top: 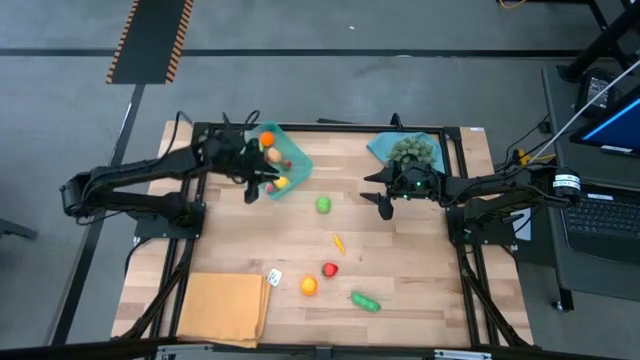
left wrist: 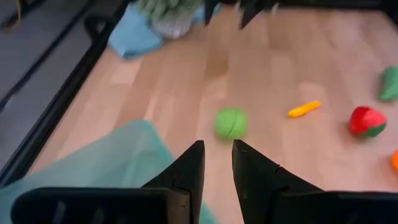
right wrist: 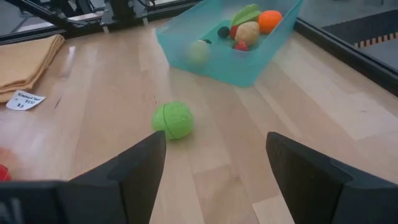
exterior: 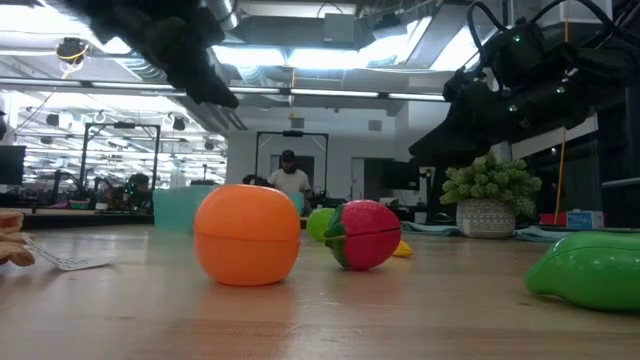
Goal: Pick and placing Produce into tupperware
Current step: Put the green cabbage into the blue bin
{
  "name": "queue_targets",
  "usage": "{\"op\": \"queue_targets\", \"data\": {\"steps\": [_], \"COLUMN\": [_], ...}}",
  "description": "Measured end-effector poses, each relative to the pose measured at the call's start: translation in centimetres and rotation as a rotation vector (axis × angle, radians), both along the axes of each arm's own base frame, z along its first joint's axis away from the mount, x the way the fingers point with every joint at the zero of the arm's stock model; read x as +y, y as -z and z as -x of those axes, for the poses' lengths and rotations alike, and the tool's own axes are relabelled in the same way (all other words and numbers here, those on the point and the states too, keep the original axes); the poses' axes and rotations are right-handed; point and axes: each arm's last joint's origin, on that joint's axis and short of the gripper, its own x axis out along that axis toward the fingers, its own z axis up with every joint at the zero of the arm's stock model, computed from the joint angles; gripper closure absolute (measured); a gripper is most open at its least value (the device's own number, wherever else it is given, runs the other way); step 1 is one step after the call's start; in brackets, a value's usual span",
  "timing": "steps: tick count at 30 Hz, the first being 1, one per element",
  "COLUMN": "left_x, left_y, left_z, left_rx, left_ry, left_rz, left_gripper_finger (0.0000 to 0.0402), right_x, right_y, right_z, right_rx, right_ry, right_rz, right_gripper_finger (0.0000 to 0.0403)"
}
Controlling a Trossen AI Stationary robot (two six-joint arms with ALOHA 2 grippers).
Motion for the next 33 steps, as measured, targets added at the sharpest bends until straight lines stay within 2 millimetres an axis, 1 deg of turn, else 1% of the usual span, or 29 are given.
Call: {"op": "queue_targets", "data": {"steps": [6, 11, 16, 20, 25, 29, 33], "left_x": [-2.1, -3.6, -4.8, -5.7, -6.3, -6.4, -6.4], "left_y": [2.3, 4.5, 6.6, 8.1, 9.1, 9.1, 9.1], "left_z": [0.2, 0.2, 0.7, 1.3, 1.7, 1.7, 1.7], "left_rx": [-0.16, -0.238, -0.321, -0.338, -0.325, -0.323, -0.323], "left_ry": [0.072, 0.144, 0.182, 0.201, 0.228, 0.233, 0.232], "left_rz": [-0.021, -0.037, -0.003, 0.048, 0.072, 0.073, 0.073], "left_gripper_finger": [0.0337, 0.0345, 0.0353, 0.036, 0.0369, 0.0377, 0.0384], "right_x": [0.0, 0.0, 0.2, 0.4, 0.5, 0.6, 1.2], "right_y": [-0.1, -0.1, 0.0, 0.1, 0.1, 0.2, 0.3], "right_z": [0.0, 0.0, 0.0, -0.1, -0.1, -0.1, -0.1], "right_rx": [-0.013, -0.012, -0.005, 0.005, 0.004, 0.025, 0.043], "right_ry": [-0.001, -0.001, -0.042, -0.074, -0.082, -0.094, -0.135], "right_rz": [0.006, 0.006, -0.01, 0.001, 0.001, 0.02, 0.052], "right_gripper_finger": [0.0123, 0.0123, 0.0123, 0.0123, 0.0123, 0.0123, 0.0123]}}
